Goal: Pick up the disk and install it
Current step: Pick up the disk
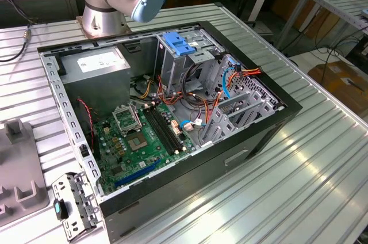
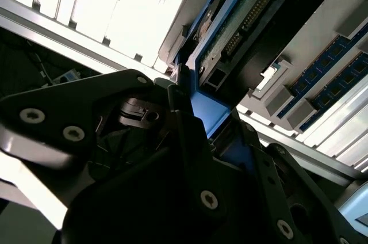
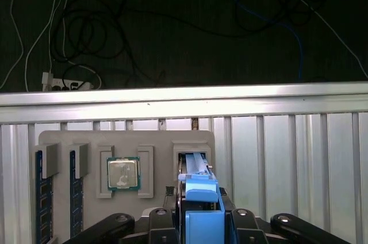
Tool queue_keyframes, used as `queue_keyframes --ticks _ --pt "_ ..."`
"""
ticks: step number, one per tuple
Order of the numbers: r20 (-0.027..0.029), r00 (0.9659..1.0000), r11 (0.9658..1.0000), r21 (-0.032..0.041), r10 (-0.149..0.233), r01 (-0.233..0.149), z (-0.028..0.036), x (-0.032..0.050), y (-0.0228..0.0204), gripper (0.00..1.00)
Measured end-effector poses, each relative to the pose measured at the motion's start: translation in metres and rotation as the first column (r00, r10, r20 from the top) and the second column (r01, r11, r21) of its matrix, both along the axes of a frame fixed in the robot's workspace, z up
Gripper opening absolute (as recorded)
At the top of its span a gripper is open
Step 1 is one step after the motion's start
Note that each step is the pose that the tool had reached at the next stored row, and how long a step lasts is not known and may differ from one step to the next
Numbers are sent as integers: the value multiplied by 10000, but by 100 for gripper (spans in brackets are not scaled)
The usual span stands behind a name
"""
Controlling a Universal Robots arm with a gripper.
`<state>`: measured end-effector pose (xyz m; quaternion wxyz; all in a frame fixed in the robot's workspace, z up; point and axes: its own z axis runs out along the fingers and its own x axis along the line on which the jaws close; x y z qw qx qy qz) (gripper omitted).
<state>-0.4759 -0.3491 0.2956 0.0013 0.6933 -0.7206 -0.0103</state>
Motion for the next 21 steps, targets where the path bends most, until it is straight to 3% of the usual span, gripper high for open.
queue_keyframes --ticks 10,21 --pt "0 10000 10000 1 -85 85 3 1 0 37" --pt "-6 10000 10000 7 -85 85 99 1 0 37"
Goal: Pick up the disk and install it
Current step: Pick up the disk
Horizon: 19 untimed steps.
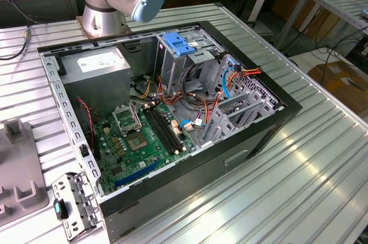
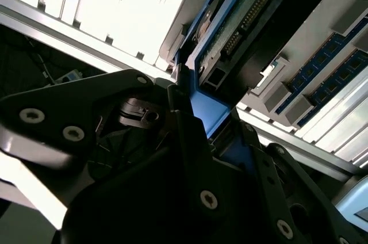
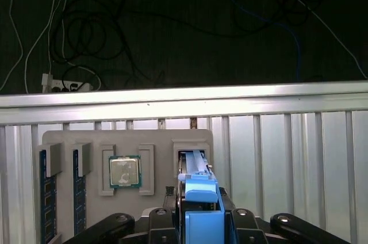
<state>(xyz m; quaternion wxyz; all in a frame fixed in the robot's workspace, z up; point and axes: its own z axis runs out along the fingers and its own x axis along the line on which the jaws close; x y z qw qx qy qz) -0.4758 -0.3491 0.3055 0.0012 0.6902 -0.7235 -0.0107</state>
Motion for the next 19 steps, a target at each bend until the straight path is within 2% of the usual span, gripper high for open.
queue_keyframes --ticks 9,11,19 --pt "2 10000 10000 1 0 0 77 0 0 37" --pt "2 10000 10000 1 0 0 129 0 0 37" --pt "2 10000 10000 1 0 0 240 0 0 37"
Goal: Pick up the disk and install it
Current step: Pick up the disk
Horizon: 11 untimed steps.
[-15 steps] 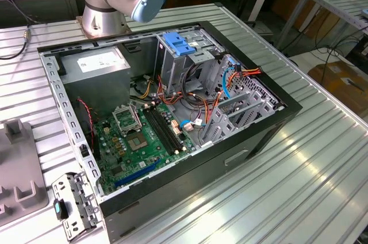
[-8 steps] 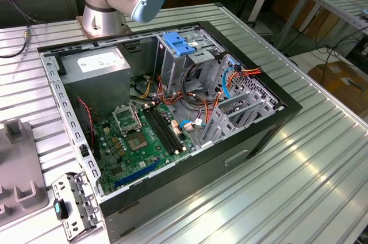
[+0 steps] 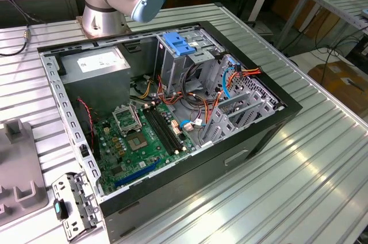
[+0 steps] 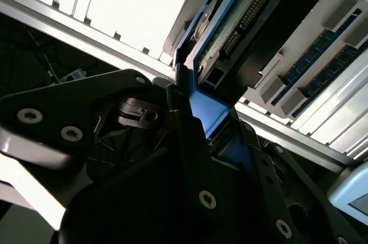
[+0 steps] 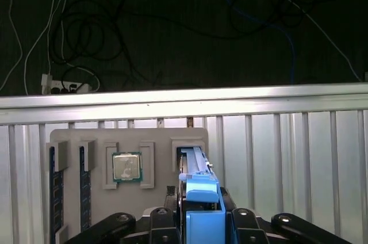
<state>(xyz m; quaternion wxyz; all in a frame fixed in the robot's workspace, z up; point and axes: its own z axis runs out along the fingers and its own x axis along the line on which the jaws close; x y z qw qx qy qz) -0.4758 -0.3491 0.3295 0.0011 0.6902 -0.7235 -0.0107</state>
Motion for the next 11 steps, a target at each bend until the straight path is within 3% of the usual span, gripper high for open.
queue_keyframes --ticks 6,11 --pt "-2 10000 10000 -2 0 0 102 0 0 37" --pt "-1 10000 10000 -2 0 0 105 0 0 37"
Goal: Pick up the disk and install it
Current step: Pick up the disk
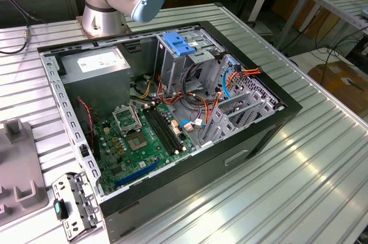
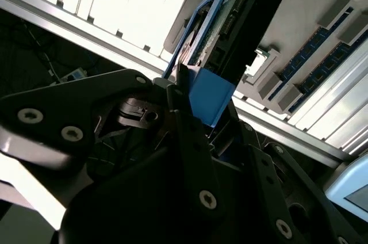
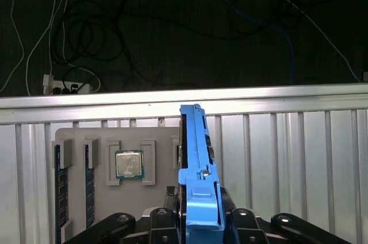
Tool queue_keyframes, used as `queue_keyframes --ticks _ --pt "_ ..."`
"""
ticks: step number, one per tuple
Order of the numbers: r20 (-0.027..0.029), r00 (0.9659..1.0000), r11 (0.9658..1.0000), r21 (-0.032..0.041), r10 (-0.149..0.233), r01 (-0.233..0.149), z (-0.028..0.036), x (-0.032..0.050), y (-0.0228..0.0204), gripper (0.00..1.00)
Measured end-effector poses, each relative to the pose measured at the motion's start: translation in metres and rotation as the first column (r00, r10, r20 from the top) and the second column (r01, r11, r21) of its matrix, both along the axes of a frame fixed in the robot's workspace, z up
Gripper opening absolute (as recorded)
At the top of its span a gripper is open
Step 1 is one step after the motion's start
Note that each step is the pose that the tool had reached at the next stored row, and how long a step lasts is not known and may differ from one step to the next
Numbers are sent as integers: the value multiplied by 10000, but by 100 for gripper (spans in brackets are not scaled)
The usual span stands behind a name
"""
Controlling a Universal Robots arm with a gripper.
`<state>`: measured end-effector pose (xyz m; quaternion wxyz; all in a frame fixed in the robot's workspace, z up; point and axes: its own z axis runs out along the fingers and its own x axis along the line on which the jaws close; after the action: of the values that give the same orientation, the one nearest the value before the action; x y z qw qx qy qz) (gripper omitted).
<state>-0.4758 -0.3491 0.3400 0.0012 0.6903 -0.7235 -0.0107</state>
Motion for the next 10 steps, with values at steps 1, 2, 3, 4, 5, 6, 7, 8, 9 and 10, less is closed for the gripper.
queue_keyframes --ticks 1,2,3,4,5,6,7,8,9,10 --pt "-1 10000 10000 0 0 0 0 0 0 37" --pt "0 10000 10000 0 0 0 0 0 0 37" --pt "0 10000 10000 0 0 0 0 0 0 37" --pt "0 10000 10000 0 0 0 0 0 0 37" --pt "0 10000 10000 0 0 0 0 0 0 37" --pt "0 10000 10000 0 0 0 0 0 0 37" --pt "-1 10000 10000 0 0 0 0 0 0 37" --pt "0 10000 10000 0 0 0 0 0 0 37" --pt "0 10000 10000 0 0 0 -1 0 0 37" --pt "-1 10000 10000 0 0 0 0 0 0 37"
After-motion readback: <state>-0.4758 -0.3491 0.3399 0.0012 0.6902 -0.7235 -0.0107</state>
